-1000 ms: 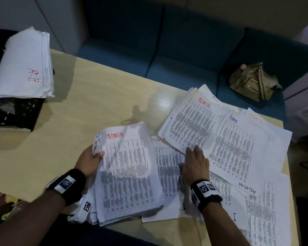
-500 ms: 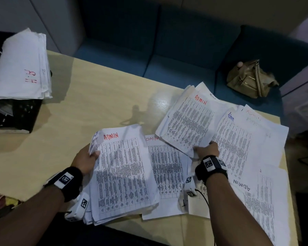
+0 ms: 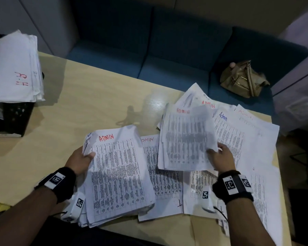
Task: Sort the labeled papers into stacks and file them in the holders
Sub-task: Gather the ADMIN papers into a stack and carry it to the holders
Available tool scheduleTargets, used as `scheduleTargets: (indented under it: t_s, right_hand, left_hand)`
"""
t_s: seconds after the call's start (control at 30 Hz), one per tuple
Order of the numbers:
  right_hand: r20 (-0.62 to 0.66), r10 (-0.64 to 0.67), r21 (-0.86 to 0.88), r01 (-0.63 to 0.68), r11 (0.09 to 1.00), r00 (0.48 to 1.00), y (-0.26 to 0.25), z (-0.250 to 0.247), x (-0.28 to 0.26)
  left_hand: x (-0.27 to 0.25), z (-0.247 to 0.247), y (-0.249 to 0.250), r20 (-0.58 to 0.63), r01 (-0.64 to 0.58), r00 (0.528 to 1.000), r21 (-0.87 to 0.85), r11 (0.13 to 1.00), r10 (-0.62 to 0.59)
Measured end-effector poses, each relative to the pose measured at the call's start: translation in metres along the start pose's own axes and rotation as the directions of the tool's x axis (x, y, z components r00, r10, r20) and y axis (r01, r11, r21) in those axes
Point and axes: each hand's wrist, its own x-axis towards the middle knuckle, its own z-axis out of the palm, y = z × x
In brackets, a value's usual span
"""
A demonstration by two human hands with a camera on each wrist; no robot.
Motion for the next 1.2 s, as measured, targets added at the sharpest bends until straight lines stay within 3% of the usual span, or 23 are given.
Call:
scheduleTargets:
  t_s: [0.03, 0.1, 0.17, 0.23, 0.37, 0.6, 0.7, 0.8, 0.9, 0.97, 1.03, 1.2]
  right_hand:
    - [0.009, -0.047, -0.063, 0.048, 0.997, 0.999, -0.001, 0.001, -0.002]
    - [-0.052, -0.168, -0.024, 0.167, 0.986, 0.984, -0.005, 0.000, -0.002]
    - [-0.096, -0.227, 0.219, 0.244, 0.945, 0.969, -0.016, -0.002, -0.004]
    - [-0.047, -0.214, 0.381, 0.215, 0.899, 0.976, -0.020, 0.003, -0.006]
    - [0.156, -0.156, 0.216, 0.121, 0.969, 0.975, -0.012, 0.042, -0.027]
    - [0.466, -0.193, -0.098, 0.267, 0.959, 0.864, 0.015, 0.099, -0.099]
    - [0.526, -0.189, -0.221, 0.348, 0.911, 0.829, 0.010, 0.108, -0.106]
    - [0.432, -0.241, -0.235, 0.366, 0.900, 0.869, -0.005, 0.109, -0.099]
    - [0.284, -0.271, 0.057, 0.266, 0.962, 0.920, -0.034, 0.110, -0.086]
    - [0.234, -0.355, 0.135, 0.331, 0.934, 0.905, -0.051, 0.118, -0.076]
    - [0.228, -0.438, 0.091, 0.429, 0.899, 0.869, -0.061, 0.129, -0.070]
    - [0.314, -0.487, 0.019, 0.508, 0.861, 0.815, -0.065, 0.149, -0.070]
  left_hand:
    - [-0.001, 0.000, 0.002, -0.006, -0.009, 1.000, 0.022, 1.000, 0.009]
    - [-0.001, 0.000, 0.006, -0.014, -0.019, 1.000, 0.039, 0.999, 0.019]
    - [-0.002, 0.001, 0.008, -0.028, -0.015, 0.999, 0.043, 0.999, 0.016]
    - [-0.003, 0.005, 0.008, -0.039, 0.003, 0.999, 0.015, 1.000, -0.003]
    - [-0.010, 0.015, 0.010, -0.048, 0.000, 0.999, -0.125, 0.992, -0.006]
    - [-0.023, 0.020, 0.013, 0.045, -0.073, 0.995, -0.327, 0.942, 0.093]
    - [-0.024, 0.023, 0.013, 0.014, -0.113, 0.992, -0.317, 0.942, 0.124]
    - [-0.019, 0.017, 0.012, 0.028, -0.090, 0.995, -0.230, 0.969, 0.099]
    - [-0.023, 0.011, 0.011, 0.201, -0.106, 0.969, -0.198, 0.974, 0.146]
    - [-0.029, 0.011, 0.014, 0.310, -0.162, 0.929, -0.149, 0.976, 0.202]
    - [-0.031, 0.013, 0.016, 0.377, -0.172, 0.900, -0.156, 0.973, 0.219]
    - [-0.036, 0.015, 0.038, 0.418, -0.215, 0.858, -0.240, 0.947, 0.300]
